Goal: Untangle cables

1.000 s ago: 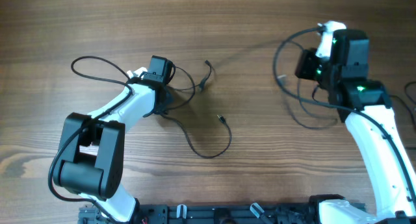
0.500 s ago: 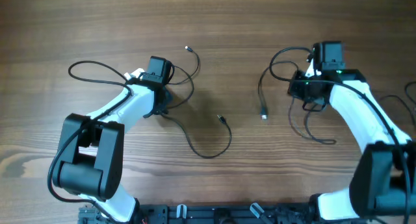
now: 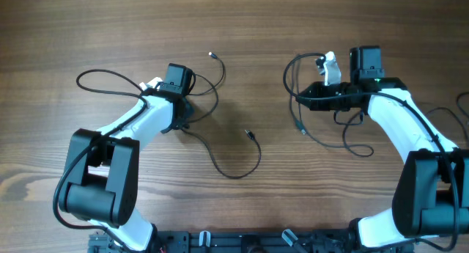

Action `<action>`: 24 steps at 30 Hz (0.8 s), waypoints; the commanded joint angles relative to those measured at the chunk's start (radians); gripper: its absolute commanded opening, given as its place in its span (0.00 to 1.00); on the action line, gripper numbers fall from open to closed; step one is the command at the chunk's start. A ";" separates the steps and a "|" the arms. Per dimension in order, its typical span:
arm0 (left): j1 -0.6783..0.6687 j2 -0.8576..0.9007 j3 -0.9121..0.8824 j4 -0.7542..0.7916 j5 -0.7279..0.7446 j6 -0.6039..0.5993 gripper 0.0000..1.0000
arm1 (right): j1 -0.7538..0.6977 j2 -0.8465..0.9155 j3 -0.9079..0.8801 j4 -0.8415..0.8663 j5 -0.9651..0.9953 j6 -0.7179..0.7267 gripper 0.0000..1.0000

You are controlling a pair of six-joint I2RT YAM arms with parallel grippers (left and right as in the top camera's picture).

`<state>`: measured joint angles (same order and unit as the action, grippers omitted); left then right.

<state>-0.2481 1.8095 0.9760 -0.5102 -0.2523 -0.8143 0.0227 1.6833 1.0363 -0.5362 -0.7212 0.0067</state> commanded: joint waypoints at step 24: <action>0.008 0.087 -0.073 0.050 0.104 -0.013 0.12 | -0.001 0.002 0.001 -0.350 1.167 0.968 1.00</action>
<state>-0.2474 1.8072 0.9649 -0.4568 -0.2455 -0.8146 0.0227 1.6833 1.0359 -0.8581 0.3958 0.7944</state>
